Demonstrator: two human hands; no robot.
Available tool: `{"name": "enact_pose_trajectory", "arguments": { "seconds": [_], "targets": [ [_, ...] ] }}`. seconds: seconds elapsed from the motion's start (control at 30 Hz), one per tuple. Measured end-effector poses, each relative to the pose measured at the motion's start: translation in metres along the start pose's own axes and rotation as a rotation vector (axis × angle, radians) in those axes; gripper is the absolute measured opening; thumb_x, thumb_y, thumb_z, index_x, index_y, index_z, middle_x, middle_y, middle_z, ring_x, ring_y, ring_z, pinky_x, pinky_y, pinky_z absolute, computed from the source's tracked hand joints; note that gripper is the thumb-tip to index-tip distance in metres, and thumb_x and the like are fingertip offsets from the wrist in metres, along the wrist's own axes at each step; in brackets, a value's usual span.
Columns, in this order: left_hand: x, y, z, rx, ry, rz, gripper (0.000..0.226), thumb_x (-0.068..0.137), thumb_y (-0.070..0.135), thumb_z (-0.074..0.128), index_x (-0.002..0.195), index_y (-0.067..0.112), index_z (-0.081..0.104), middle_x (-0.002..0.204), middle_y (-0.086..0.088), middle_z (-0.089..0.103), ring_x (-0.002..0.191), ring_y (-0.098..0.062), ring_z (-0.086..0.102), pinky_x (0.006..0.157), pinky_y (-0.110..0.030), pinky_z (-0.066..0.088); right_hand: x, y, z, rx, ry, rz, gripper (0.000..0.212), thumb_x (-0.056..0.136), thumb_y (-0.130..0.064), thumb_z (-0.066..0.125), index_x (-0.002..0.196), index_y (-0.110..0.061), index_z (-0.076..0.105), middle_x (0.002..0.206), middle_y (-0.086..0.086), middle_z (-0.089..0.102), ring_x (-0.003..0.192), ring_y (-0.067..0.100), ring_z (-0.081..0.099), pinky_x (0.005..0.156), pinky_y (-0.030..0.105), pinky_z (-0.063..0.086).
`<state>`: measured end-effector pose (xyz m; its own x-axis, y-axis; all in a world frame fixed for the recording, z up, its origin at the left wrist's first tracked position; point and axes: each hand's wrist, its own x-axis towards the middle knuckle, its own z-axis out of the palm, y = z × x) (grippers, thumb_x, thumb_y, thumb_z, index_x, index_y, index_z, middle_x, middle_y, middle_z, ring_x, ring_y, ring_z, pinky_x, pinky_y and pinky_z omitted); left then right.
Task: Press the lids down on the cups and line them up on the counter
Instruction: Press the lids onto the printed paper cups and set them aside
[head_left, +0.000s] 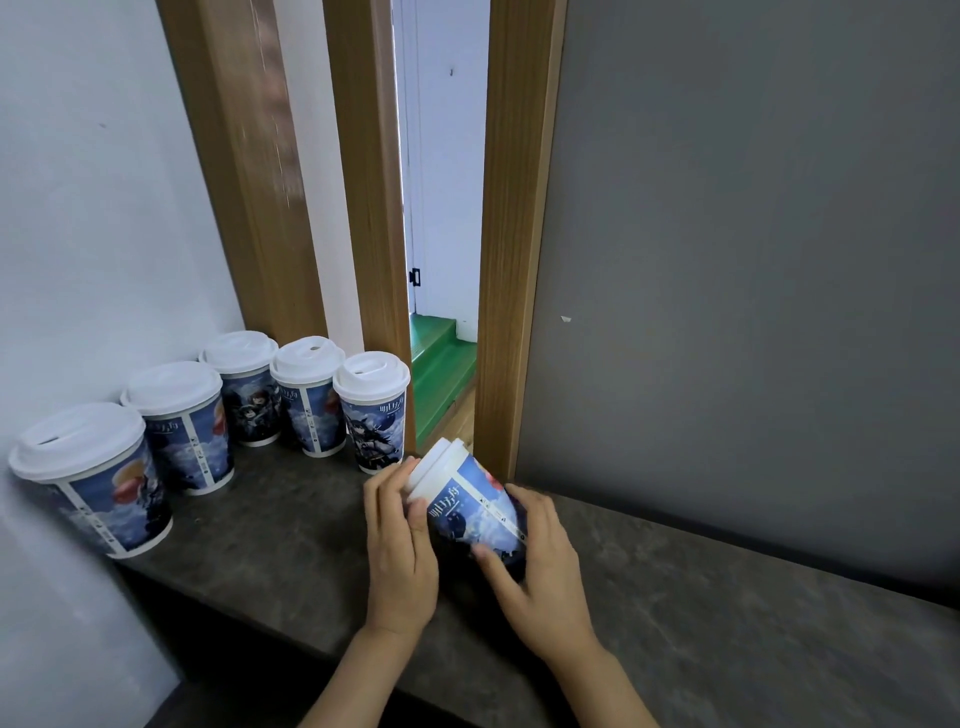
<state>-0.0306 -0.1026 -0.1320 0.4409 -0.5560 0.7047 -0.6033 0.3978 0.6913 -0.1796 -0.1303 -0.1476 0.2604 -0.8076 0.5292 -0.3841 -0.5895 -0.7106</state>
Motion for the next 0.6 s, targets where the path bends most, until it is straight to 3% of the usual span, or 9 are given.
{"name": "enact_pose_trajectory", "arguments": {
  "seconds": [0.07, 0.17, 0.23, 0.33, 0.4, 0.47, 0.6],
  "targets": [
    [0.0004, -0.0009, 0.0005, 0.009, 0.016, 0.009, 0.033, 0.099, 0.01, 0.036, 0.125, -0.002, 0.053, 0.121, -0.008, 0.05, 0.116, -0.004, 0.048, 0.101, -0.011, 0.032, 0.0007, -0.0026, -0.0035, 0.095, -0.004, 0.115, 0.051, 0.084, -0.059, 0.06, 0.131, -0.041, 0.052, 0.123, -0.023, 0.061, 0.112, 0.001, 0.061, 0.092, 0.031, 0.054],
    [0.0011, -0.0037, 0.0009, 0.005, 0.037, 0.033, 0.035, 0.096, 0.001, 0.036, 0.127, 0.0, 0.053, 0.123, -0.004, 0.053, 0.12, 0.004, 0.046, 0.102, -0.011, 0.033, 0.003, -0.0038, -0.0069, 0.328, -0.084, 0.267, 0.042, 0.071, -0.056, 0.074, 0.11, -0.06, 0.06, 0.109, -0.021, 0.071, 0.099, 0.001, 0.069, 0.072, 0.025, 0.059],
    [0.0014, -0.0058, 0.0011, -0.022, 0.044, 0.047, 0.037, 0.096, -0.001, 0.036, 0.129, 0.005, 0.052, 0.124, -0.001, 0.054, 0.121, 0.002, 0.048, 0.102, -0.012, 0.034, 0.0032, -0.003, -0.007, 0.385, -0.108, 0.268, 0.05, 0.067, -0.049, 0.083, 0.109, -0.061, 0.06, 0.108, -0.023, 0.071, 0.099, 0.003, 0.07, 0.073, 0.023, 0.059],
    [0.0011, -0.0084, 0.0006, -0.079, 0.005, 0.091, 0.038, 0.096, 0.008, 0.037, 0.131, 0.014, 0.051, 0.13, 0.004, 0.054, 0.124, -0.01, 0.05, 0.105, -0.018, 0.035, 0.0016, -0.0016, -0.0054, 0.259, -0.027, 0.163, 0.069, 0.062, -0.045, 0.09, 0.121, -0.047, 0.054, 0.117, -0.022, 0.065, 0.107, 0.003, 0.066, 0.085, 0.022, 0.056],
    [0.0, -0.0092, 0.0003, -0.094, -0.042, 0.134, 0.038, 0.096, 0.016, 0.039, 0.132, 0.016, 0.05, 0.132, 0.003, 0.054, 0.125, -0.016, 0.051, 0.106, -0.021, 0.035, 0.0021, -0.0026, -0.0044, 0.102, 0.032, 0.099, 0.077, 0.058, -0.047, 0.088, 0.121, -0.052, 0.045, 0.119, -0.027, 0.059, 0.109, 0.0, 0.062, 0.086, 0.024, 0.054],
    [0.0002, -0.0098, 0.0002, -0.087, -0.053, 0.14, 0.035, 0.097, 0.023, 0.043, 0.131, 0.019, 0.049, 0.13, 0.006, 0.053, 0.123, -0.015, 0.051, 0.105, -0.02, 0.034, 0.0033, -0.0034, -0.0042, 0.005, 0.053, 0.064, 0.082, 0.056, -0.05, 0.085, 0.121, -0.059, 0.037, 0.118, -0.03, 0.055, 0.109, -0.001, 0.059, 0.088, 0.03, 0.053],
    [0.0009, -0.0101, 0.0003, -0.064, -0.034, 0.08, 0.031, 0.098, 0.03, 0.045, 0.127, 0.021, 0.05, 0.126, 0.011, 0.054, 0.122, -0.005, 0.05, 0.103, -0.015, 0.034, 0.0031, -0.0026, -0.0048, -0.03, 0.019, 0.068, 0.081, 0.06, -0.057, 0.081, 0.127, -0.052, 0.037, 0.122, -0.028, 0.053, 0.112, 0.0, 0.057, 0.092, 0.031, 0.053]
  ]
}}
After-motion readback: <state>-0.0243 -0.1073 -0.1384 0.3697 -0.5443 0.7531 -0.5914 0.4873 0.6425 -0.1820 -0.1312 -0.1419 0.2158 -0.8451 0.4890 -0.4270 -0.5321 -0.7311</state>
